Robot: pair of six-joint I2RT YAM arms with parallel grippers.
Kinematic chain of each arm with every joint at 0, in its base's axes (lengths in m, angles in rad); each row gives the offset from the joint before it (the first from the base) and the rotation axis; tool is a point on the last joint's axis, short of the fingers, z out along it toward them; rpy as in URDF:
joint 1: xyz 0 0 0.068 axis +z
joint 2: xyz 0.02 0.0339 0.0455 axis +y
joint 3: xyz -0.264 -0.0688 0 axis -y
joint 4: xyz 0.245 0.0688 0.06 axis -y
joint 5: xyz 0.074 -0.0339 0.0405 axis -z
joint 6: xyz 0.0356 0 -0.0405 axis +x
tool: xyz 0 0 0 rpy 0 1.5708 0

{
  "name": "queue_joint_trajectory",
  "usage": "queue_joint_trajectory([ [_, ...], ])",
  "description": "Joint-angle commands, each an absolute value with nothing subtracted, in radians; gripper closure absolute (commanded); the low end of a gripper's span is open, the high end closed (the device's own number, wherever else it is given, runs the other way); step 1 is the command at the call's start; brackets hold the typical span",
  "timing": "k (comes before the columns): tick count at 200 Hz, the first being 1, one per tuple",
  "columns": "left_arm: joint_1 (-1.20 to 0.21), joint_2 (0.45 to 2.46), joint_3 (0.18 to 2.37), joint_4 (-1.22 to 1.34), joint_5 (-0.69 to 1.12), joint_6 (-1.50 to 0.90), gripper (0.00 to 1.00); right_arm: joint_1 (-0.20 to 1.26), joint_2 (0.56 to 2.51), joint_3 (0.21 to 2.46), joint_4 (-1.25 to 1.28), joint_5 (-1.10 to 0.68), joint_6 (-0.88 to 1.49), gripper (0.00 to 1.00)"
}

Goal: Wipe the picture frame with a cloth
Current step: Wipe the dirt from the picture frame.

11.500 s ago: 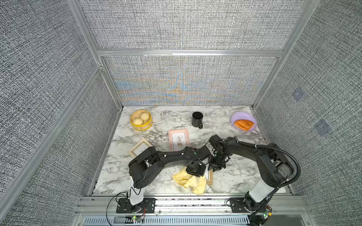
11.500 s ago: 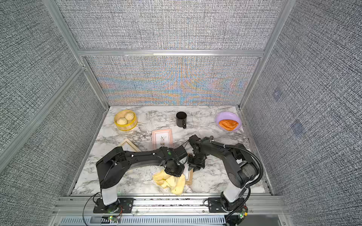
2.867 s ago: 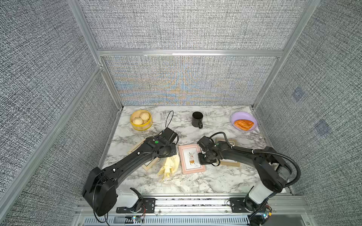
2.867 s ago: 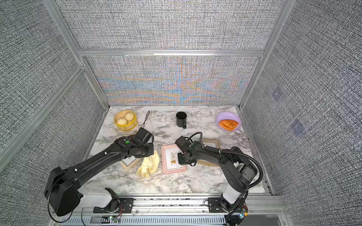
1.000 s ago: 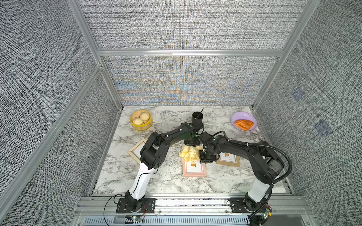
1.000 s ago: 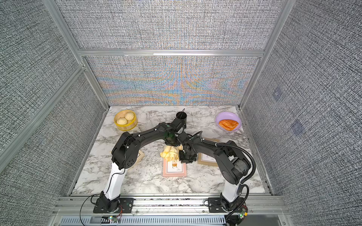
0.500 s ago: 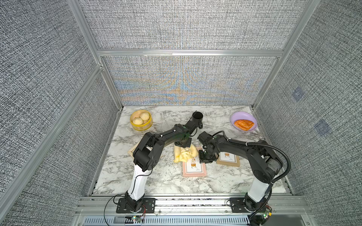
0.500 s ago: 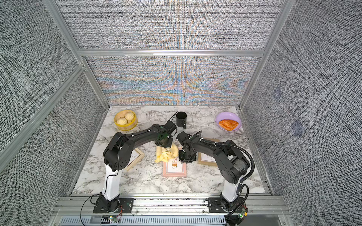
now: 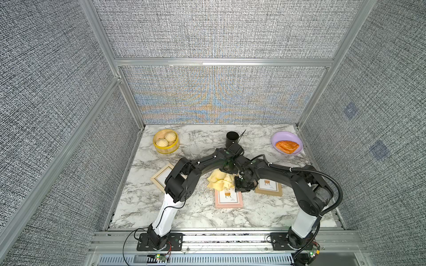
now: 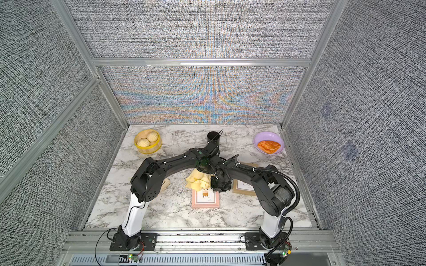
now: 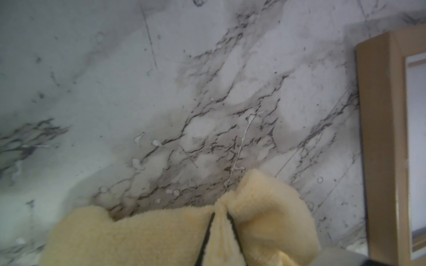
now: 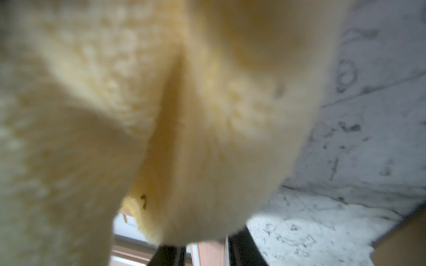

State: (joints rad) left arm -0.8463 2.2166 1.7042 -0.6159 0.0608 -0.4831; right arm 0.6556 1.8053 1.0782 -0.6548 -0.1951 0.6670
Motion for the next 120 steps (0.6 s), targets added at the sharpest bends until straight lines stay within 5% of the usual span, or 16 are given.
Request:
queue_joint_trajectory([
  [1,-0.890,2.271,1.738,-0.625,0.201,-0.512,1.00,0.663,1.837,1.062,-0.690,-0.061,0.655,0.84],
  [120,-0.788,2.014,1.349,-0.630,0.010,-0.491,1.00,0.657,1.821,1.031,-0.717,-0.031,0.668,0.85],
])
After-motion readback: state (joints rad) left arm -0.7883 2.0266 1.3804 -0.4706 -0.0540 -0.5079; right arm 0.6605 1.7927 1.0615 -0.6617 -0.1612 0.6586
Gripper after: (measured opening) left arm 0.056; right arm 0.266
